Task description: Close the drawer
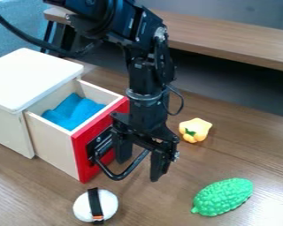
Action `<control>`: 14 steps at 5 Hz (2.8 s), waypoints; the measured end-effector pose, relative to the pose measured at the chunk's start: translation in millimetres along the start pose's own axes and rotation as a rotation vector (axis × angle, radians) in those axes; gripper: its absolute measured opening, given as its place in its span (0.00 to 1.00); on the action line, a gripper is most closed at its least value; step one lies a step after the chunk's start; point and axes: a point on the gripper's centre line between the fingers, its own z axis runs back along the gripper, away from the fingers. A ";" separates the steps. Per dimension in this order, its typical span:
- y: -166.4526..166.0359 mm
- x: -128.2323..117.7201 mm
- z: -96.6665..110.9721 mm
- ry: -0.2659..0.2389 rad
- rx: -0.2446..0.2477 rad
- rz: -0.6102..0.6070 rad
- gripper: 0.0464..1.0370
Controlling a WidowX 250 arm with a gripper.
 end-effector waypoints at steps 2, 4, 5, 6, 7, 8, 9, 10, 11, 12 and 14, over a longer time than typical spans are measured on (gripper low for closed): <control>7.9 -2.6 0.5 0.016 -0.010 -0.002 0.96; 29.6 0.3 5.2 0.001 -0.001 0.024 0.96; 39.5 1.9 5.0 -0.011 0.031 0.021 0.96; 50.6 5.0 5.6 -0.037 0.051 0.032 0.96; 57.5 5.4 4.0 -0.050 0.078 0.041 0.96; 60.8 4.9 4.3 -0.047 0.097 0.038 0.96; 69.5 3.2 5.2 -0.045 0.114 0.052 0.96; 84.1 -1.3 5.9 -0.034 0.128 0.085 0.96; 100.9 -7.1 6.2 -0.023 0.138 0.120 0.96; 115.1 -11.6 7.5 -0.020 0.155 0.147 0.96; 134.0 -17.0 21.5 -0.032 0.278 0.184 0.96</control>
